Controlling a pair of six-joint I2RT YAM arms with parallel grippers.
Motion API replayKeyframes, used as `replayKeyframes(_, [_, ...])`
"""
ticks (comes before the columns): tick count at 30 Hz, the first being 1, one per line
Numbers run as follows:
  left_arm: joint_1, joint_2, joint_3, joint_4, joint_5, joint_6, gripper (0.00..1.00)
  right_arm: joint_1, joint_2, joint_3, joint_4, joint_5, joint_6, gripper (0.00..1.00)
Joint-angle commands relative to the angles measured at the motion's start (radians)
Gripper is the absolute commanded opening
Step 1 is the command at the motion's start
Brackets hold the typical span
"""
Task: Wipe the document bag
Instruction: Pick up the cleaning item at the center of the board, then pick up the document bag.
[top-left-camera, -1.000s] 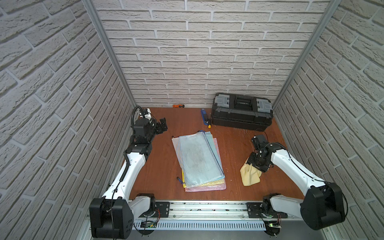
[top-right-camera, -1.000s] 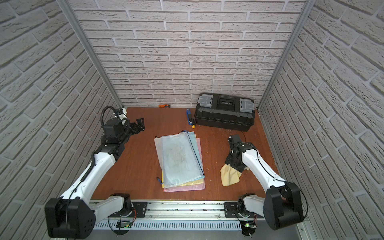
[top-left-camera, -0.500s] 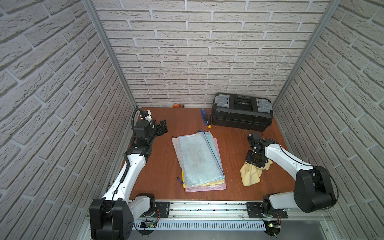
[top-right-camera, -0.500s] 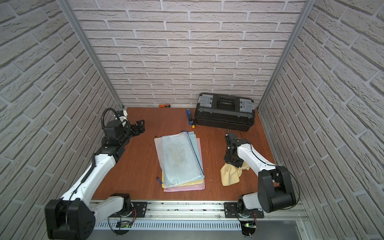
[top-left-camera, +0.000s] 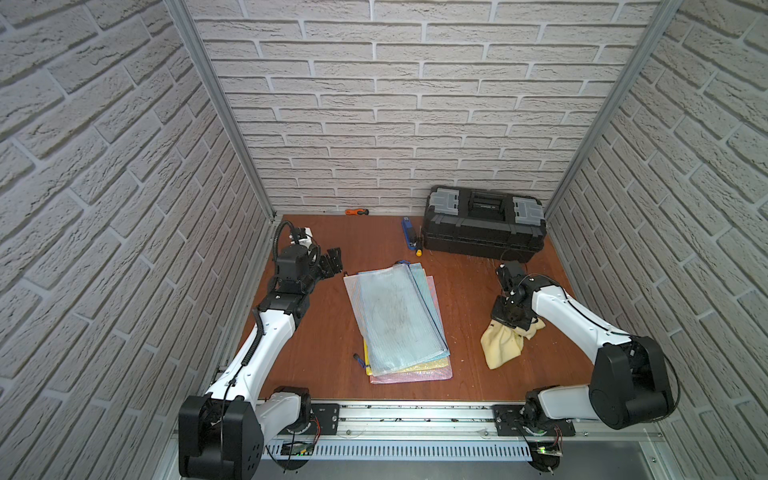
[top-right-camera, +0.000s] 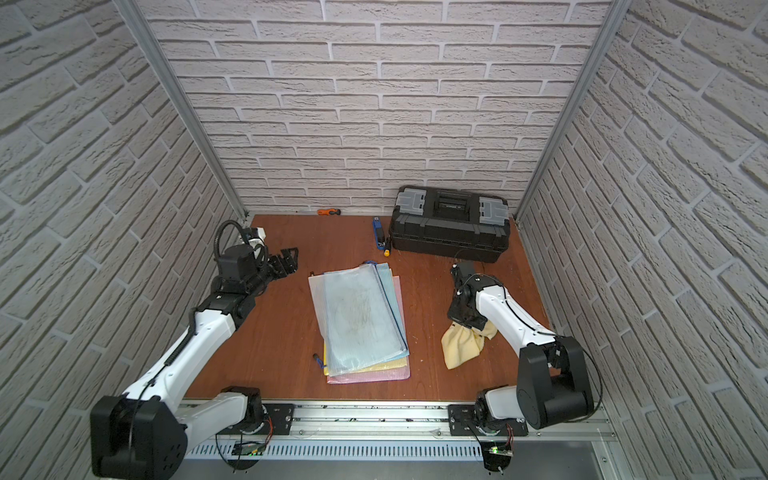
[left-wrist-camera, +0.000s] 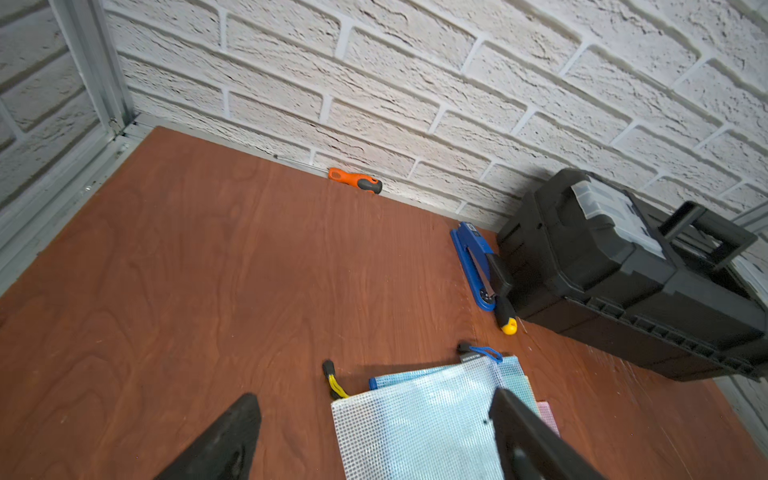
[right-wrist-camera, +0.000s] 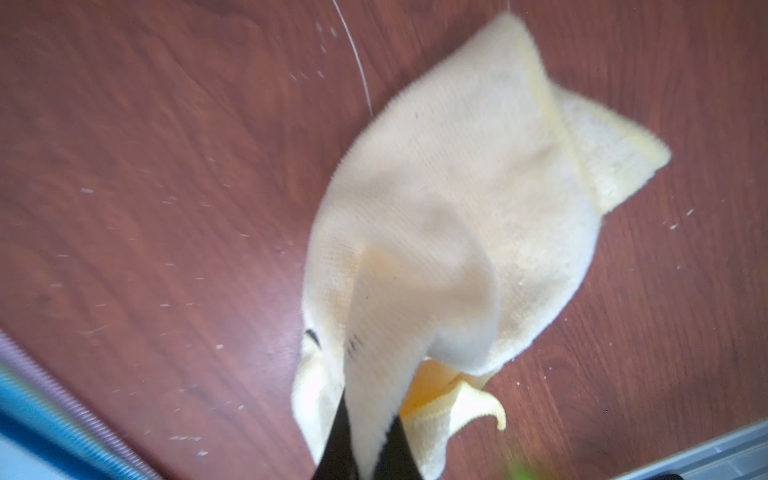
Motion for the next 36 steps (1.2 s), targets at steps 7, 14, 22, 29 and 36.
replayKeyframes(7, [-0.055,0.057,0.004,-0.168,-0.031,-0.082,0.85,0.067,-0.047,0.252,-0.025,-0.08,-0.048,0.02])
replayKeyframes(14, [-0.069,0.094,-0.045,-0.207,0.012,-0.175,0.82,0.105,0.02,0.257,0.061,-0.183,-0.074,0.02])
replayKeyframes(22, [-0.071,0.129,-0.085,-0.199,0.087,-0.204,0.82,0.196,0.146,0.21,0.077,-0.187,-0.099,0.02])
replayKeyframes(29, [-0.087,0.159,-0.158,-0.108,0.15,-0.257,0.82,0.239,0.2,0.183,0.149,-0.223,-0.075,0.02])
replayKeyframes(36, [-0.133,0.275,-0.136,-0.045,0.168,-0.283,0.66,0.264,0.26,0.21,0.146,-0.228,-0.09,0.02])
